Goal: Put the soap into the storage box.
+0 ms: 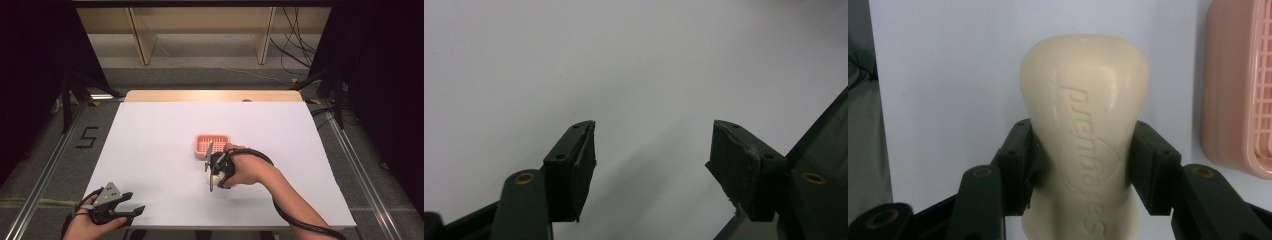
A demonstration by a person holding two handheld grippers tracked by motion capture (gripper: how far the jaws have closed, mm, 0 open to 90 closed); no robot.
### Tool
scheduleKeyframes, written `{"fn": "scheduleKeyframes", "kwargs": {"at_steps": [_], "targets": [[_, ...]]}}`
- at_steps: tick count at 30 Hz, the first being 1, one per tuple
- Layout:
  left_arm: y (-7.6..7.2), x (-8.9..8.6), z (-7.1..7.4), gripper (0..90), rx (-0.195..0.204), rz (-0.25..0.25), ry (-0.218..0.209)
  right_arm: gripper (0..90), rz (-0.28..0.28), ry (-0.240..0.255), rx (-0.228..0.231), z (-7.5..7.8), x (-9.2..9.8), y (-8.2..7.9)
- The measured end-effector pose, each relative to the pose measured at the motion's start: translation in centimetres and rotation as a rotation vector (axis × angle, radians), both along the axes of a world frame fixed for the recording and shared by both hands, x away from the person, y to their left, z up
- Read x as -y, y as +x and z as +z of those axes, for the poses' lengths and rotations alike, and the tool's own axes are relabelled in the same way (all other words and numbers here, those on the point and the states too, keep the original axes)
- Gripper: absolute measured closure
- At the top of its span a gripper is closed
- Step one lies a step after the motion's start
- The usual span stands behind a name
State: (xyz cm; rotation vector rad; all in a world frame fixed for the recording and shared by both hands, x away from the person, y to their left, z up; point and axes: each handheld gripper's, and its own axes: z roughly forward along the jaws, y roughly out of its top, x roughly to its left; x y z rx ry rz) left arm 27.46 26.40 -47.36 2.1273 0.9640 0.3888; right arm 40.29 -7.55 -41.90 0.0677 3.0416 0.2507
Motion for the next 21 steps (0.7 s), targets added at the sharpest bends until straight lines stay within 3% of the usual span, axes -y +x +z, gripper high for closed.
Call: {"fn": "scheduleKeyframes", "kwargs": {"at_steps": [2, 3, 11, 12, 17, 18, 21], "targets": [[0.0, -0.06, 0.07, 34.6, -0.001, -0.004, 0.008, 50.4, -0.009, 0.002, 0.008, 0.07, 0.0, 0.03], [0.0, 0.01, 0.0, 34.6, 0.001, 0.0, 0.0, 50.4, -0.056, -0.004, 0.008, 0.22, -0.07, -0.23], [-0.02, -0.04, 0.06, 34.6, -0.001, -0.003, 0.005, 50.4, -0.004, 0.019, 0.044, 0.11, -0.02, 0.32], [0.0, -0.05, 0.07, 34.6, 0.001, -0.006, 0.008, 50.4, -0.038, 0.018, 0.036, 0.11, 0.04, 0.15], [-0.06, 0.02, 0.04, 34.6, -0.006, -0.003, -0.002, 50.5, -0.048, 0.023, 0.042, 0.15, 0.16, 0.24], [-0.07, 0.03, 0.04, 34.6, -0.006, -0.002, -0.002, 50.4, -0.083, 0.011, 0.033, 0.33, 0.11, 0.02], [-0.07, 0.02, 0.04, 34.6, -0.005, -0.003, -0.002, 50.5, -0.055, 0.027, 0.059, 0.28, 0.21, 0.38]]}}
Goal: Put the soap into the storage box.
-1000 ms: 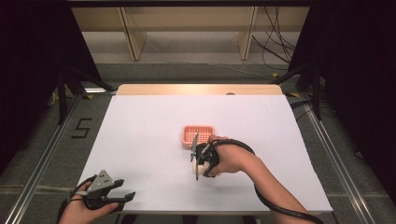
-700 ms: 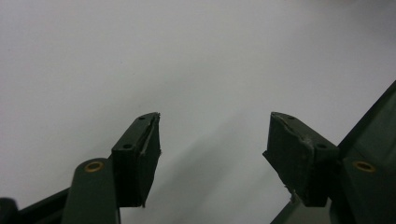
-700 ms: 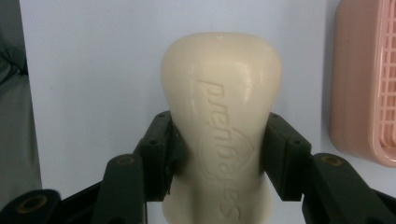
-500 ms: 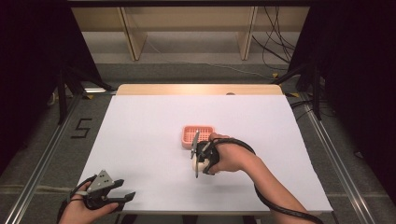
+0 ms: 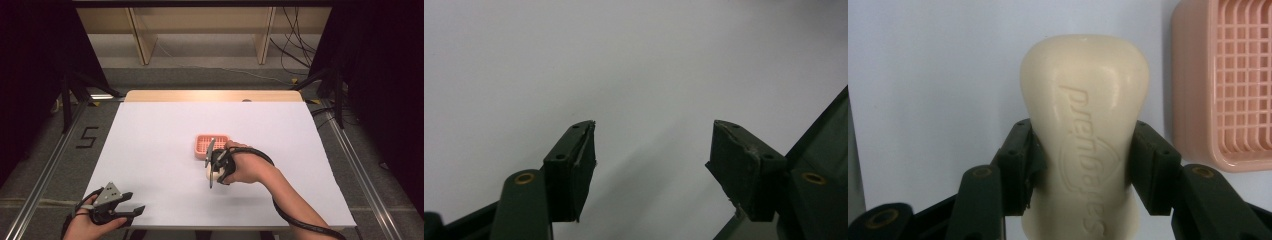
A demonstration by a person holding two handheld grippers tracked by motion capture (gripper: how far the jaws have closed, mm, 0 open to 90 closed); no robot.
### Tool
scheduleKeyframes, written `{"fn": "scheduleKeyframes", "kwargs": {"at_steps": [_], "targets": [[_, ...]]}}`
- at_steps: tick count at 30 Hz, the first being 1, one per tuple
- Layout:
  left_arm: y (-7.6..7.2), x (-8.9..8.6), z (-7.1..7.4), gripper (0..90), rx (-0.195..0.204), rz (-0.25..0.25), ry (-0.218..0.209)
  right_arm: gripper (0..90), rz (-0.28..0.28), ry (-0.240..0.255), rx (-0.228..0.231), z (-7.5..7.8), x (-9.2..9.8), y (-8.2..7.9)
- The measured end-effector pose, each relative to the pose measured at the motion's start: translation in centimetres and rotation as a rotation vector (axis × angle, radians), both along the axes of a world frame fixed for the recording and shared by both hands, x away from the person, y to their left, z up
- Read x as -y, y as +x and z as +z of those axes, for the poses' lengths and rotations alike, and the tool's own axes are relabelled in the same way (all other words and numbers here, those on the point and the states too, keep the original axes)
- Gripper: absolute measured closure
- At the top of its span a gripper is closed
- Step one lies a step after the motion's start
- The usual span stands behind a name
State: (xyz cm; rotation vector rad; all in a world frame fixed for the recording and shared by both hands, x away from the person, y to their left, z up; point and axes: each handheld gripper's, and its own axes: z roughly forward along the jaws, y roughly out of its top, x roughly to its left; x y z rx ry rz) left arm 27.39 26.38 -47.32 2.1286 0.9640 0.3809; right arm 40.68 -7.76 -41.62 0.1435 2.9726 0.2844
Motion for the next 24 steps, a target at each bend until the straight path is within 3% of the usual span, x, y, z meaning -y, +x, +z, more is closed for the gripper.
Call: {"fn": "scheduleKeyframes", "kwargs": {"at_steps": [1, 2, 3, 5, 8, 9, 11, 12, 14, 16, 17, 19, 20, 21, 22, 23, 24], "targets": [[0.0, 0.0, 0.0, 34.5, 0.001, 0.0, 0.0, 50.4, 0.007, 0.007, 0.002, 0.0, 0.0, 0.1], [0.0, 0.0, 0.0, 34.6, 0.001, 0.0, -0.001, 50.4, -0.034, -0.005, -0.005, 0.2, 0.0, -0.1], [0.0, 0.0, 0.0, 34.6, -0.001, -0.001, 0.004, 50.4, -0.034, -0.005, -0.005, 0.2, 0.0, -0.1], [0.0, 0.0, 0.0, 34.6, -0.001, 0.0, 0.0, 50.5, 0.007, 0.007, 0.011, 0.1, 0.1, 0.3], [0.1, 0.0, 0.0, 34.5, 0.008, -0.003, 0.005, 50.5, 0.014, 0.021, 0.027, 0.2, 0.1, 0.5], [0.1, 0.0, 0.0, 34.6, 0.007, -0.002, 0.004, 50.5, -0.023, 0.008, 0.014, 0.3, 0.1, 0.3], [0.1, -0.1, 0.0, 34.6, 0.005, -0.001, 0.008, 50.5, -0.035, 0.007, 0.011, 0.3, 0.0, 0.3], [0.1, -0.1, 0.0, 34.6, 0.007, 0.0, 0.006, 50.5, -0.003, 0.018, 0.027, 0.3, 0.1, 0.6], [0.1, -0.1, 0.0, 34.6, 0.007, 0.0, 0.006, 50.5, -0.033, 0.013, 0.024, 0.4, 0.0, 0.4], [0.1, 0.0, 0.0, 34.6, 0.006, 0.0, 0.006, 50.5, 0.001, 0.016, 0.038, 0.4, 0.0, 0.8], [0.1, -0.1, 0.0, 34.6, 0.006, -0.002, 0.009, 50.4, -0.022, 0.023, 0.035, 0.5, 0.0, 0.7], [0.1, -0.1, 0.0, 34.6, 0.008, -0.002, 0.008, 50.5, -0.01, 0.016, 0.039, 0.6, 0.0, 0.9], [0.1, -0.1, 0.0, 34.5, 0.007, 0.0, 0.006, 50.4, -0.058, 0.011, 0.033, 0.6, 0.0, 0.6], [0.1, -0.1, 0.0, 34.6, 0.007, 0.0, 0.006, 50.4, -0.037, 0.019, 0.036, 0.6, 0.1, 0.9], [0.1, -0.1, 0.0, 34.6, 0.008, -0.002, 0.008, 50.5, -0.068, 0.013, 0.037, 0.7, 0.0, 0.8], [0.1, -0.1, 0.0, 34.6, 0.007, -0.002, 0.007, 50.5, -0.068, 0.013, 0.037, 0.7, 0.0, 0.8], [0.1, -0.1, 0.0, 34.6, 0.006, -0.001, 0.006, 50.5, -0.033, 0.028, 0.049, 0.7, 0.1, 1.2]]}}
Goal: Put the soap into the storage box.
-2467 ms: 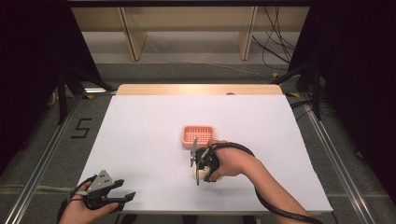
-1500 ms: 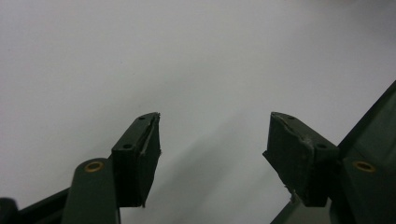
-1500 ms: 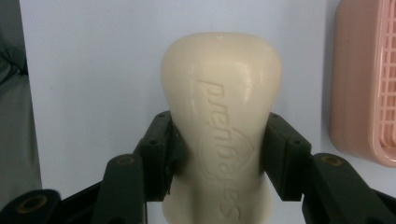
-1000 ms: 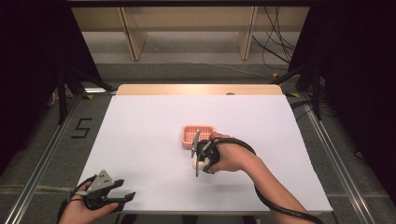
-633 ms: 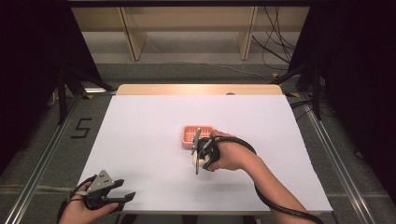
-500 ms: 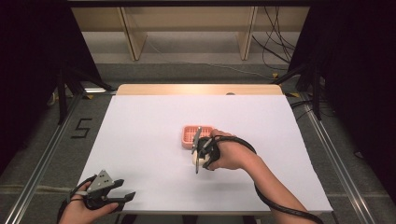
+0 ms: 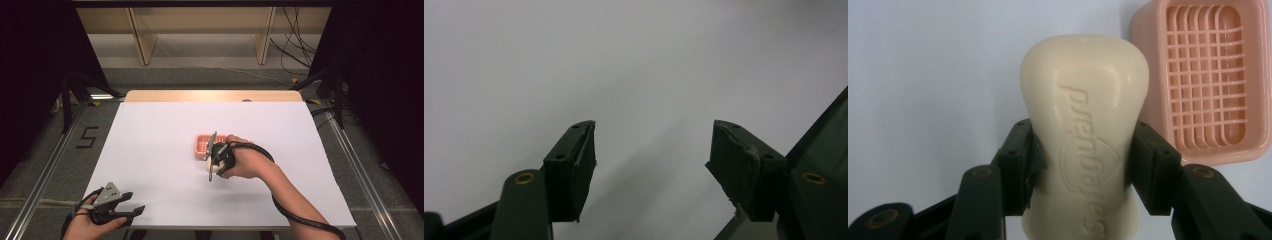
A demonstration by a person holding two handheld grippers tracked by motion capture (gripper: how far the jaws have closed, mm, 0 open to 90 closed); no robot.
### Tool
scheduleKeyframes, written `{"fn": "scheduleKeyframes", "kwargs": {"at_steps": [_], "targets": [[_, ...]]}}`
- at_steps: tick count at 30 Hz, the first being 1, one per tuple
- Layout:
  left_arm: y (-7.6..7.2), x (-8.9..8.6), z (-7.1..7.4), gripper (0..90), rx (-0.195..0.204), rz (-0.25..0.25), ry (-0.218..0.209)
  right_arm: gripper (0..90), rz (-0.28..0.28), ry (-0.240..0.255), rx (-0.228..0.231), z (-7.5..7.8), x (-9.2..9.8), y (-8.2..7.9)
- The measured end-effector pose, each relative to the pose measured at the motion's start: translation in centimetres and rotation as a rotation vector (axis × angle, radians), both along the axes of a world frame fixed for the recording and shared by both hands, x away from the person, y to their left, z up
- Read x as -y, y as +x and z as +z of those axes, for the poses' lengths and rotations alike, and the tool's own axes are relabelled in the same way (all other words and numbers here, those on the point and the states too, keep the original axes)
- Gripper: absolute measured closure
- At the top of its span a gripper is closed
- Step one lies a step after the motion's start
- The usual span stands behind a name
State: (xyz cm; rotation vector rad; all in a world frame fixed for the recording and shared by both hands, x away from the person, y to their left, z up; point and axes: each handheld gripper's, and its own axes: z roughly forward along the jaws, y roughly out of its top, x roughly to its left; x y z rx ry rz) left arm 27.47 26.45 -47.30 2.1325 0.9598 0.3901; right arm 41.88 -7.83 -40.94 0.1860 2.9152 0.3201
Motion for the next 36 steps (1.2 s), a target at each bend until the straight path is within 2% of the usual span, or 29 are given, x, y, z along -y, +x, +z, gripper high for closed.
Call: {"fn": "scheduleKeyframes", "kwargs": {"at_steps": [2, 3, 4, 6, 8, 9, 10, 11, 12, 13, 14, 15, 16, 18, 19, 20, 23, 24, 25, 26, 29, 32, 33, 34, 36], "targets": [[0.0, 0.0, 0.0, 34.6, 0.0, 0.001, -0.001, 50.5, 0.002, -0.002, -0.001, 0.0, 0.0, 0.1], [0.0, 0.0, 0.0, 34.6, 0.003, -0.001, 0.0, 50.5, -0.041, -0.016, -0.01, 0.1, 0.0, -0.1], [0.0, 0.0, 0.0, 34.6, 0.002, -0.003, 0.002, 50.5, -0.024, -0.008, 0.004, 0.2, 0.0, 0.2], [0.0, 0.0, 0.0, 34.6, -0.001, -0.004, 0.004, 50.4, -0.041, -0.014, 0.003, 0.2, 0.0, 0.1], [0.0, 0.0, 0.0, 34.6, 0.0, -0.003, 0.001, 50.5, -0.024, -0.001, 0.011, 0.3, 0.0, 0.4], [0.0, 0.0, 0.0, 34.6, 0.001, -0.003, 0.002, 50.5, -0.057, -0.01, 0.007, 0.3, -0.1, 0.3], [0.0, 0.0, 0.0, 34.6, -0.001, -0.001, 0.0, 50.5, -0.005, -0.001, 0.021, 0.2, 0.0, 0.8], [0.0, 0.0, 0.0, 34.6, -0.001, -0.001, 0.0, 50.5, -0.005, -0.001, 0.021, 0.2, 0.0, 0.8], [0.0, 0.0, 0.0, 34.6, -0.001, 0.0, -0.002, 50.5, -0.055, -0.006, 0.01, 0.3, -0.1, 0.5], [0.0, 0.0, 0.0, 34.6, 0.0, 0.0, -0.002, 50.5, -0.047, -0.003, 0.014, 0.3, -0.1, 0.7], [0.0, 0.0, 0.0, 34.6, 0.002, -0.002, 0.001, 50.5, -0.063, -0.007, 0.018, 0.4, -0.1, 0.7], [0.0, 0.0, 0.0, 34.6, 0.002, -0.002, 0.001, 50.5, -0.063, -0.007, 0.018, 0.4, -0.1, 0.7], [0.0, 0.0, 0.0, 34.6, 0.0, 0.0, -0.002, 50.4, -0.04, -0.005, 0.028, 0.3, -0.1, 1.0], [0.0, 0.0, 0.0, 34.6, -0.004, 0.004, -0.008, 50.4, -0.04, -0.005, 0.028, 0.4, -0.1, 1.0], [-0.1, 0.0, 0.0, 34.5, -0.007, 0.003, -0.008, 50.4, -0.057, -0.005, 0.025, 0.4, -0.1, 1.0], [-0.1, 0.0, 0.0, 34.6, -0.007, 0.004, -0.009, 50.4, -0.043, 0.003, 0.032, 0.4, -0.1, 1.1], [-0.1, 0.0, 0.0, 34.6, -0.007, 0.003, -0.008, 50.4, -0.065, -0.001, 0.032, 0.5, -0.1, 1.2], [-0.1, 0.0, 0.0, 34.6, -0.009, 0.005, -0.007, 50.4, -0.039, 0.01, 0.048, 0.5, 0.0, 1.5], [-0.1, 0.0, 0.0, 34.6, -0.009, 0.005, -0.007, 50.4, -0.039, 0.01, 0.048, 0.5, 0.0, 1.5], [-0.1, 0.0, 0.0, 34.6, -0.008, 0.005, -0.008, 50.5, -0.07, -0.004, 0.042, 0.5, 0.0, 1.4], [-0.1, 0.0, 0.0, 34.6, -0.008, 0.004, -0.007, 50.4, -0.062, -0.002, 0.045, 0.6, 0.0, 1.7], [-0.1, 0.0, 0.0, 34.6, -0.007, 0.003, -0.008, 50.4, -0.079, 0.002, 0.048, 0.7, 0.0, 1.7], [-0.1, 0.0, 0.0, 34.6, -0.006, 0.003, -0.008, 50.5, -0.016, 0.019, 0.067, 0.7, 0.0, 2.2], [-0.1, 0.0, 0.0, 34.6, -0.007, 0.004, -0.008, 50.4, -0.05, 0.014, 0.072, 0.7, 0.0, 2.1], [-0.1, 0.0, 0.0, 34.6, -0.007, 0.003, -0.008, 50.4, -0.04, 0.02, 0.071, 0.8, 0.0, 2.2]]}}
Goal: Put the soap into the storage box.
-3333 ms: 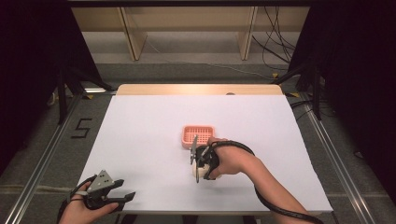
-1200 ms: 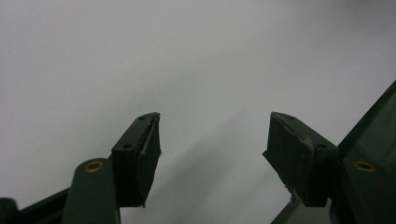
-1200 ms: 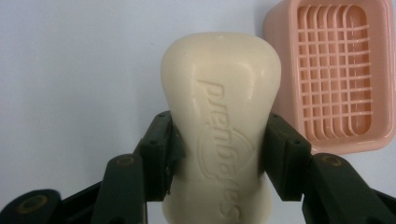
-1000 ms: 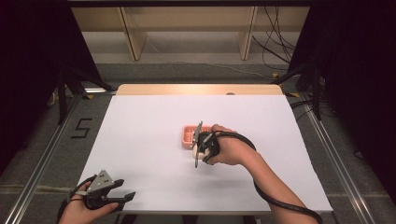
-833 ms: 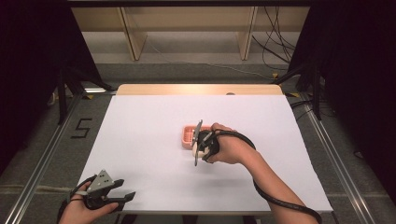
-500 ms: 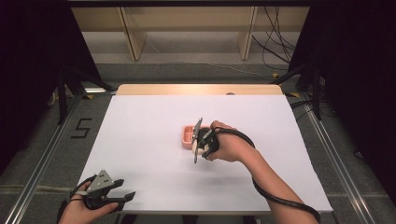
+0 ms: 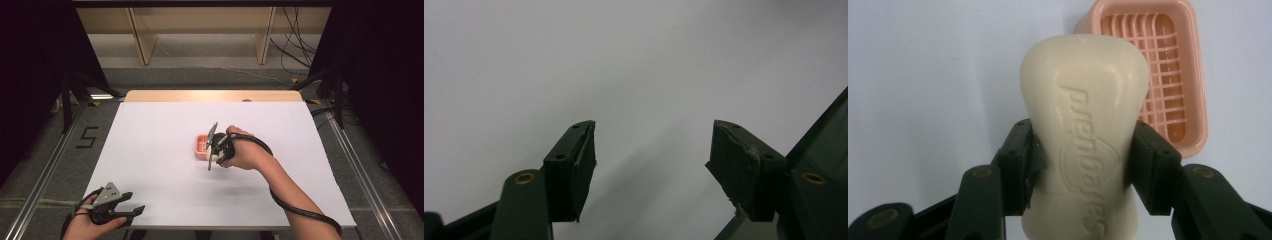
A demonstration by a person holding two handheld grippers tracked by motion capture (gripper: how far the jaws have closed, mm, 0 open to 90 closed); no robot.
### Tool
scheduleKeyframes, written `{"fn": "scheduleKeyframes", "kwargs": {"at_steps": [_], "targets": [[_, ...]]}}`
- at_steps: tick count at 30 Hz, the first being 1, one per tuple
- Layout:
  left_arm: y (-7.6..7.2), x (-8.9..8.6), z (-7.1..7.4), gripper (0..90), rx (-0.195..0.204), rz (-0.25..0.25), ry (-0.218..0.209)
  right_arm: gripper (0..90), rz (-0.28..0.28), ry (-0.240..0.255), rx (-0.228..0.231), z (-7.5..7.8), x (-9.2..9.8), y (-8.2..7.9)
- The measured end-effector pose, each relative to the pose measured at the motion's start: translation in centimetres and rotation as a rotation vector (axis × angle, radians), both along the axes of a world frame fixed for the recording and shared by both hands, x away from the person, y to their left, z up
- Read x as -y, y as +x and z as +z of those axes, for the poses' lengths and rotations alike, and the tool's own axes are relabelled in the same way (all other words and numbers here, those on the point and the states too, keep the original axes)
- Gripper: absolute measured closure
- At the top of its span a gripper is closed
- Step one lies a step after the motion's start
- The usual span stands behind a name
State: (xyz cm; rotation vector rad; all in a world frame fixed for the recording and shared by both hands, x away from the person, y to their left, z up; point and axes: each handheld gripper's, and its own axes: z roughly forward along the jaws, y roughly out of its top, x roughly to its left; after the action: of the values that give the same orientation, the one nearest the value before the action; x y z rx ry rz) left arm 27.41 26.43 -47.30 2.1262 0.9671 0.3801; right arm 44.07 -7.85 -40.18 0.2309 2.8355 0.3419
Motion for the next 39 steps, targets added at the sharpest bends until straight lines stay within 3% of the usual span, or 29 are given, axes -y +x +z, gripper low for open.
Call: {"fn": "scheduleKeyframes", "kwargs": {"at_steps": [6, 7, 11, 15, 17, 21, 30, 34, 39], "targets": [[0.0, 0.0, 0.0, 34.5, 0.0, 0.0, 0.0, 50.4, -0.011, -0.002, 0.006, 0.0, -0.2, 0.2], [0.0, 0.0, 0.0, 34.6, -0.001, 0.001, 0.001, 50.5, 0.015, 0.003, 0.008, 0.0, -0.2, 0.4], [0.0, 0.0, 0.0, 34.6, -0.001, 0.001, 0.001, 50.4, -0.035, -0.005, 0.002, 0.0, -0.3, 0.2], [0.0, 0.0, 0.0, 34.6, 0.0, 0.0, -0.001, 50.4, -0.019, -0.001, 0.012, 0.1, -0.4, 0.4], [0.0, 0.0, 0.0, 34.6, 0.001, 0.0, -0.001, 50.5, 0.023, 0.001, 0.031, 0.2, -0.3, 0.8], [0.0, 0.0, 0.0, 34.6, 0.001, -0.001, 0.0, 50.5, -0.017, -0.003, 0.026, 0.2, -0.5, 0.6], [0.0, 0.0, 0.0, 34.6, 0.002, -0.002, 0.0, 50.4, 0.021, 0.001, 0.047, 0.4, -0.6, 1.2], [0.1, 0.0, 0.0, 34.6, 0.006, -0.002, 0.001, 50.4, -0.007, -0.002, 0.041, 0.5, -0.9, 1.1], [0.1, 0.0, 0.0, 34.6, 0.007, -0.004, 0.004, 50.4, 0.028, -0.004, 0.061, 0.5, -0.9, 1.5]]}}
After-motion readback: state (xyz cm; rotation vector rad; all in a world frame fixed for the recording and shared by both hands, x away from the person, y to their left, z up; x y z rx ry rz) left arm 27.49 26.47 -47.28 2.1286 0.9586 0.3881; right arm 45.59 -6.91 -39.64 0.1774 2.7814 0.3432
